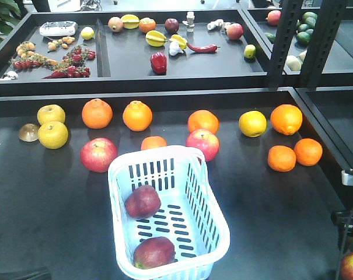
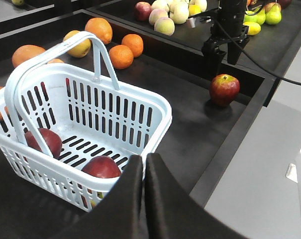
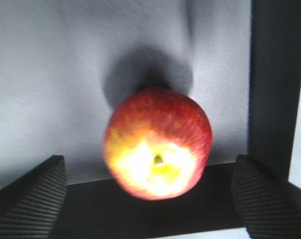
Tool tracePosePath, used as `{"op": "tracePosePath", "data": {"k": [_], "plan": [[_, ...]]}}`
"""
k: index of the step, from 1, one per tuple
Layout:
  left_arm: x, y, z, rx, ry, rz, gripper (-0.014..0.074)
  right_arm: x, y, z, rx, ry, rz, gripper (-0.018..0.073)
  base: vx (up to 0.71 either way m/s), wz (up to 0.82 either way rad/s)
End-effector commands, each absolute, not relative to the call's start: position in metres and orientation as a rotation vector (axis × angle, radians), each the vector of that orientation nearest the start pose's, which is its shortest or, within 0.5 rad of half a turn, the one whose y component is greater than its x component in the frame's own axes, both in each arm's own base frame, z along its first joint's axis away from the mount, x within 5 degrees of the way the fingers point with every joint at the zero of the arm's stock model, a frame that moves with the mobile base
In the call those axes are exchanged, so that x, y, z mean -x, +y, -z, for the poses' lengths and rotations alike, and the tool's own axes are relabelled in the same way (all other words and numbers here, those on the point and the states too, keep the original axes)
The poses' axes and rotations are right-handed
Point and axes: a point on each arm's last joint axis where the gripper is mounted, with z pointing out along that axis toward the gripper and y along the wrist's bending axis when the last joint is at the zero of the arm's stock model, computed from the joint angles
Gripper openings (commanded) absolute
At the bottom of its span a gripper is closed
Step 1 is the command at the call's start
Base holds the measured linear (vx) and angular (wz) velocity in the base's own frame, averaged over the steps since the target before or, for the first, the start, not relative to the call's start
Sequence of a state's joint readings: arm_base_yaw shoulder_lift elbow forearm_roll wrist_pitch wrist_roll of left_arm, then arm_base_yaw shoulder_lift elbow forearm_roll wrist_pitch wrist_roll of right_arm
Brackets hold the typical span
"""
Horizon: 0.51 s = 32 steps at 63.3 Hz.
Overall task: Pick three apples into basket with both arms
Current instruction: 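Return the right gripper to the last red apple and grasp it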
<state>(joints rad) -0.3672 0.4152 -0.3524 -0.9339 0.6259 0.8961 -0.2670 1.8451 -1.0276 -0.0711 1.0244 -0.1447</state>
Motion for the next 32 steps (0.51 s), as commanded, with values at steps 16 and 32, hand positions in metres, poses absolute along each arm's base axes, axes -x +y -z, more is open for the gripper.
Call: {"op": "tracePosePath", "data": {"k": [16, 32], "plan": [[-0.064, -0.069, -0.282, -0.672, 1.785, 0.695, -0.0006, -0.292, -0.090, -0.143, -0.166, 3.319, 0.082, 0.0618, 0.00, 0.00], [-0.064, -0.069, -0.282, -0.672, 1.785, 0.695, -0.0006, -0.294, -0.091, -0.124, -0.168, 3.367, 0.064, 0.0608, 0.00, 0.00]]}}
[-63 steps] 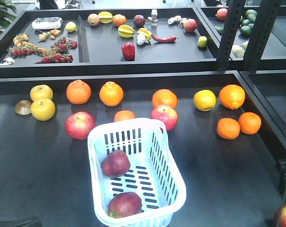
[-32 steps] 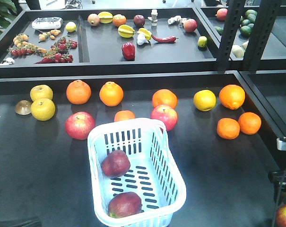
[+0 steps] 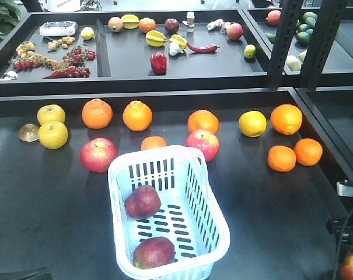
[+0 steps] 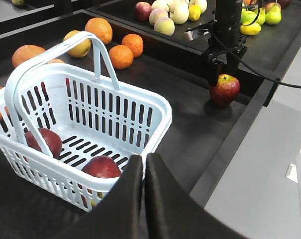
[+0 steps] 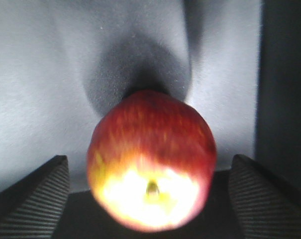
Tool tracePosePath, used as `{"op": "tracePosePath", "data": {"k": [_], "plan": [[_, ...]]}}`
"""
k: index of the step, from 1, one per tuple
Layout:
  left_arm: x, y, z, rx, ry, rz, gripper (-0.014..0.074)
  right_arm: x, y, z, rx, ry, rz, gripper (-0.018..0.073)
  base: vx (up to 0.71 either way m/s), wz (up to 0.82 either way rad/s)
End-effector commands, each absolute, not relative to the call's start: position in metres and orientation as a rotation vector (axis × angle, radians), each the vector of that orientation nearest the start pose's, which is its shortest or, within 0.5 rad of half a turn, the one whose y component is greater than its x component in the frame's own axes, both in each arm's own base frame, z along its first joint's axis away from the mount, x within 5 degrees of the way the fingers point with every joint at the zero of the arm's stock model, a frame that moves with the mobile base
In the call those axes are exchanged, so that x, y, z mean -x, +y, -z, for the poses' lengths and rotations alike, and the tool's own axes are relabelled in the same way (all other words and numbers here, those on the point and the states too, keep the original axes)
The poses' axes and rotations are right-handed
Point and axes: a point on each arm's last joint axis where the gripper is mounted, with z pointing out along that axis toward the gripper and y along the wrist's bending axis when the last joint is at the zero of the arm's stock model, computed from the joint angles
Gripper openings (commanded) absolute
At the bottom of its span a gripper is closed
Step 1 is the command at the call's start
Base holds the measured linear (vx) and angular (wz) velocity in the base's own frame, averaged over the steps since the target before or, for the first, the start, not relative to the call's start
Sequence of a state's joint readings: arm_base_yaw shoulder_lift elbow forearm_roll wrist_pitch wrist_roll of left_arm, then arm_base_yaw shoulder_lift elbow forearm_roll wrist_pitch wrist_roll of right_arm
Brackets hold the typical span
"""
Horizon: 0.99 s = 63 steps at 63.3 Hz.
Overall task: Pick three apples into basket with both arms
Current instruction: 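Return the right gripper to the last red apple and grasp it, then place the third apple into the basket and release it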
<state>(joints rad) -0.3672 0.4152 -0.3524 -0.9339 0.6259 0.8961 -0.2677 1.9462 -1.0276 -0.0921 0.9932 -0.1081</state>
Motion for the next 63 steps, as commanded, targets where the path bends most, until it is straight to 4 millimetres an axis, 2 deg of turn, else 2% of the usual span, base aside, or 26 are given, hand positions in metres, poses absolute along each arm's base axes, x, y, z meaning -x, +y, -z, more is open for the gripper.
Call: {"op": "tracePosePath", "data": {"k": [1, 12, 20, 27, 37, 47, 56, 63], "plan": [[-0.064, -0.069, -0.282, -0.672, 1.785, 0.695, -0.0006, -0.294, -0.091, -0.123, -0.168, 3.373, 0.062, 0.0606, 0.00, 0.00], [-0.064, -0.070, -0.282, -0.673, 1.785, 0.696, -0.0006, -0.293, -0.090, -0.110, -0.172, 3.421, 0.042, 0.0589, 0.00, 0.00], [-0.064, -0.070, -0.282, -0.673, 1.785, 0.696, -0.0006, -0.293, -0.090, -0.107, -0.182, 3.429, 0.027, 0.0561, 0.00, 0.00], [-0.064, -0.070, -0.282, -0.673, 1.785, 0.696, -0.0006, -0.293, -0.087, -0.108, -0.216, 3.430, -0.017, 0.0496, 0.00, 0.00], [-0.064, -0.070, -0.282, -0.673, 1.785, 0.696, -0.0006, -0.292, -0.081, -0.116, -0.248, 3.417, -0.099, 0.0326, 0.00, 0.00], [-0.064, -0.070, -0.282, -0.673, 1.785, 0.696, -0.0006, -0.294, -0.073, -0.149, -0.206, 3.286, -0.210, 0.0148, 0.00, 0.00], [-0.064, -0.070, -0.282, -0.672, 1.785, 0.695, -0.0006, -0.291, -0.057, -0.197, -0.148, 3.079, -0.385, 0.0032, 0.00, 0.00], [-0.064, -0.070, -0.282, -0.672, 1.785, 0.695, -0.0006, -0.284, -0.041, -0.238, -0.060, 2.893, -0.540, -0.0011, 0.00, 0.00]]}}
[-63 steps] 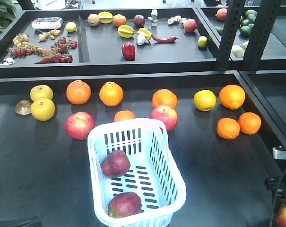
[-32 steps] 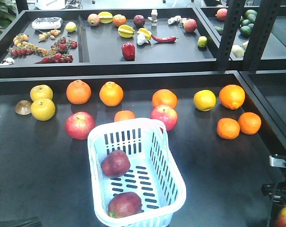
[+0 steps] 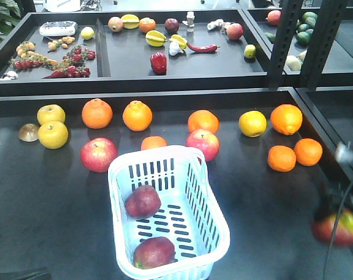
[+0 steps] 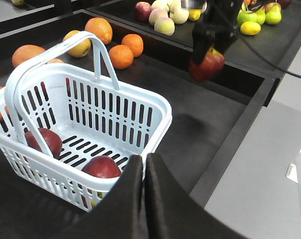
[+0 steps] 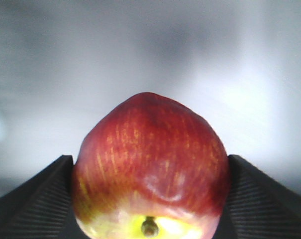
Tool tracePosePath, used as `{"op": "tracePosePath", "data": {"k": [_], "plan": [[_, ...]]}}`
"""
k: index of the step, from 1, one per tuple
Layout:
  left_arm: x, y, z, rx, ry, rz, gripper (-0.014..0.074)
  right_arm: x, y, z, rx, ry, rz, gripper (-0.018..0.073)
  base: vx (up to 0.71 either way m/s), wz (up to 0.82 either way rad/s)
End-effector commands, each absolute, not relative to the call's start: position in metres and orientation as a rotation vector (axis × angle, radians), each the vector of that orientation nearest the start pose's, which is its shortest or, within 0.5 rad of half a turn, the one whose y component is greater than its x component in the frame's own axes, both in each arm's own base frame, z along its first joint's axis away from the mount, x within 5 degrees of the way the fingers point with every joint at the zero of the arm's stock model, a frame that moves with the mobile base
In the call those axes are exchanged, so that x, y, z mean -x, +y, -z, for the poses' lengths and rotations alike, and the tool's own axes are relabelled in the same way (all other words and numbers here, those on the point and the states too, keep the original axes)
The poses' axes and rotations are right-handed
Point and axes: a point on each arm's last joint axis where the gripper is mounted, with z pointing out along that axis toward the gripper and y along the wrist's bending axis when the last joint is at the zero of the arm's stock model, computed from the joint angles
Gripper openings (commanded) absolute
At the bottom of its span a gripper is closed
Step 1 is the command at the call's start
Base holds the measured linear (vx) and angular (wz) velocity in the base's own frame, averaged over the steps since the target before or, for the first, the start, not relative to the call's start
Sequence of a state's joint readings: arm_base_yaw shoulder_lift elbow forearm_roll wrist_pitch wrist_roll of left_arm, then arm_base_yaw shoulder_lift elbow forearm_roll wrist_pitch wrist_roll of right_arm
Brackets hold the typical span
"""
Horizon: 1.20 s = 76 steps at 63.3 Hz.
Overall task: Pick three apples into basket with both arms
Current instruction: 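Place the third apple into the basket and release it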
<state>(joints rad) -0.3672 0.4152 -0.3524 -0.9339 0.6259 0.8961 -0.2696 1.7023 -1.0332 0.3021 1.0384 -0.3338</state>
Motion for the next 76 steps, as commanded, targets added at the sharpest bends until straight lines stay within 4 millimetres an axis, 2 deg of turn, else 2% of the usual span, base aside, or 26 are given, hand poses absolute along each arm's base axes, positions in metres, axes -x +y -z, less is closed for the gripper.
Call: {"op": "tracePosePath", "data": {"k": [1, 9, 17, 23, 29, 38, 44, 51, 57, 65, 76], "plan": [[-0.064, -0.070, -0.282, -0.672, 1.785, 0.695, -0.0006, -0.282, -0.039, -0.243, -0.050, 2.868, -0.561, -0.0011, 0.00, 0.00], [-0.064, -0.070, -0.282, -0.672, 1.785, 0.695, -0.0006, -0.267, -0.017, -0.288, 0.065, 2.648, -0.756, -0.0007, 0.00, 0.00], [-0.064, -0.070, -0.282, -0.672, 1.785, 0.695, -0.0006, -0.250, 0.015, -0.319, 0.284, 2.486, -0.886, -0.0004, 0.00, 0.00], [-0.064, -0.070, -0.282, -0.672, 1.785, 0.695, -0.0006, -0.241, 0.046, -0.331, 0.428, 2.423, -0.921, -0.0003, 0.00, 0.00], [-0.064, -0.070, -0.282, -0.672, 1.785, 0.695, -0.0006, -0.238, 0.078, -0.333, 0.560, 2.377, -0.906, -0.0001, 0.00, 0.00], [-0.064, -0.070, -0.282, -0.672, 1.785, 0.695, -0.0006, -0.240, 0.120, -0.327, 0.684, 2.301, -0.846, -0.0001, 0.00, 0.00], [-0.064, -0.070, -0.282, -0.672, 1.785, 0.695, -0.0006, -0.244, 0.149, -0.315, 0.753, 2.274, -0.833, -0.0001, 0.00, 0.00], [-0.064, -0.070, -0.282, -0.675, 1.786, 0.697, -0.0006, -0.250, 0.171, -0.296, 0.803, 2.294, -0.804, 0.0013, 0.00, 0.00], [-0.064, -0.070, -0.282, -0.678, 1.788, 0.699, -0.0006, -0.260, 0.184, -0.278, 0.791, 2.314, -0.779, 0.0049, 0.00, 0.00], [-0.064, -0.070, -0.282, -0.679, 1.788, 0.700, -0.0006, -0.271, 0.190, -0.263, 0.743, 2.331, -0.752, 0.0163, 0.00, 0.00], [-0.064, -0.070, -0.282, -0.679, 1.788, 0.700, -0.0006, -0.278, 0.193, -0.248, 0.728, 2.369, -0.739, 0.0450, 0.00, 0.00]]}}
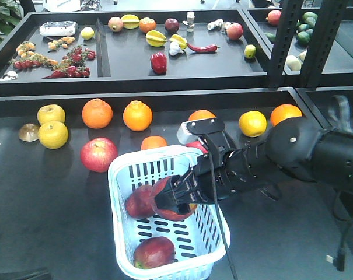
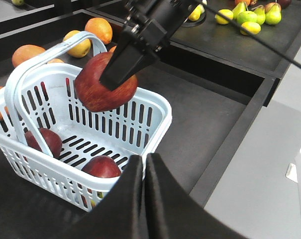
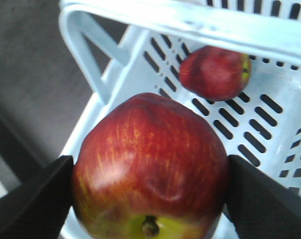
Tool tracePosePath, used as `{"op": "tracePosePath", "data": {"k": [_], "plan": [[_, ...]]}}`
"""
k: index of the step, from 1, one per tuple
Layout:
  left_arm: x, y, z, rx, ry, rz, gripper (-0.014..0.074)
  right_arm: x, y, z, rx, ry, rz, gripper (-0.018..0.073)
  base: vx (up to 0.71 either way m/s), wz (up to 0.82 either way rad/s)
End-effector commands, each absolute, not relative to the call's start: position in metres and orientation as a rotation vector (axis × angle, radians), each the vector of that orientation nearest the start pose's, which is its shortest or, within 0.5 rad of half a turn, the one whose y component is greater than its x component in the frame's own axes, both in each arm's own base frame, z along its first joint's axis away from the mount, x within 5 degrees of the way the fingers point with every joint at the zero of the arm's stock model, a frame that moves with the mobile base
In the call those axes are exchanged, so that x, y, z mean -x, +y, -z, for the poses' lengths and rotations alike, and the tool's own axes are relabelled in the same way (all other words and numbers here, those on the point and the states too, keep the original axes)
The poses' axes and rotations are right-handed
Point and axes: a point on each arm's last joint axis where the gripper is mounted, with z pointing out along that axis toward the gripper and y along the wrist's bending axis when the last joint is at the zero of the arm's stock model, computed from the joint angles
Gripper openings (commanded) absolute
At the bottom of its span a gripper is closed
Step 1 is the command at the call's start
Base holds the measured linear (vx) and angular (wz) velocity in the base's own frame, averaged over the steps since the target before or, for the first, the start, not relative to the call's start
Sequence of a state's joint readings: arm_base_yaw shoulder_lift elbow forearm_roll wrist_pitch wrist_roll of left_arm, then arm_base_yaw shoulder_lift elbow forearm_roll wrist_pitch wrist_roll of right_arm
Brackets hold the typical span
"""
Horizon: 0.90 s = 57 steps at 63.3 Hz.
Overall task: Pick three apples into basket with both arms
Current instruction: 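Place the third apple into the basket and release it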
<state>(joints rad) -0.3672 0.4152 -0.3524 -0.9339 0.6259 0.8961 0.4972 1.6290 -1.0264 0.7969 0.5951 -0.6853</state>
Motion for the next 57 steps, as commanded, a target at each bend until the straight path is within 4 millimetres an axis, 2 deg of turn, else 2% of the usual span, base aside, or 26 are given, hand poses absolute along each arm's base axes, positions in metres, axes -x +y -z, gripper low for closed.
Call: {"op": "tracePosePath", "data": {"k": [1, 8, 13, 23, 34, 40, 47, 57], "plan": [[-0.064, -0.070, -0.282, -0.679, 1.788, 0.700, -0.0006, -0.278, 0.193, -0.247, 0.728, 2.370, -0.739, 0.0472, 0.00, 0.00], [-0.064, -0.070, -0.282, -0.679, 1.788, 0.700, -0.0006, -0.279, 0.193, -0.246, 0.722, 2.373, -0.746, 0.0610, 0.00, 0.00], [-0.064, -0.070, -0.282, -0.679, 1.788, 0.700, -0.0006, -0.278, 0.194, -0.247, 0.732, 2.365, -0.752, 0.0657, 0.00, 0.00], [-0.064, -0.070, -0.282, -0.679, 1.788, 0.700, -0.0006, -0.278, 0.195, -0.248, 0.756, 2.347, -0.762, 0.0653, 0.00, 0.00], [-0.064, -0.070, -0.282, -0.679, 1.788, 0.700, -0.0006, -0.277, 0.195, -0.248, 0.738, 2.352, -0.786, 0.0606, 0.00, 0.00], [-0.064, -0.070, -0.282, -0.679, 1.788, 0.700, -0.0006, -0.274, 0.197, -0.251, 0.742, 2.360, -0.830, 0.0544, 0.00, 0.00], [-0.064, -0.070, -0.282, -0.679, 1.788, 0.700, -0.0006, -0.266, 0.195, -0.260, 0.778, 2.349, -0.863, 0.0394, 0.00, 0.00], [-0.064, -0.070, -0.282, -0.679, 1.788, 0.700, -0.0006, -0.245, 0.188, -0.292, 0.894, 2.249, -0.886, 0.0035, 0.00, 0.00]]}}
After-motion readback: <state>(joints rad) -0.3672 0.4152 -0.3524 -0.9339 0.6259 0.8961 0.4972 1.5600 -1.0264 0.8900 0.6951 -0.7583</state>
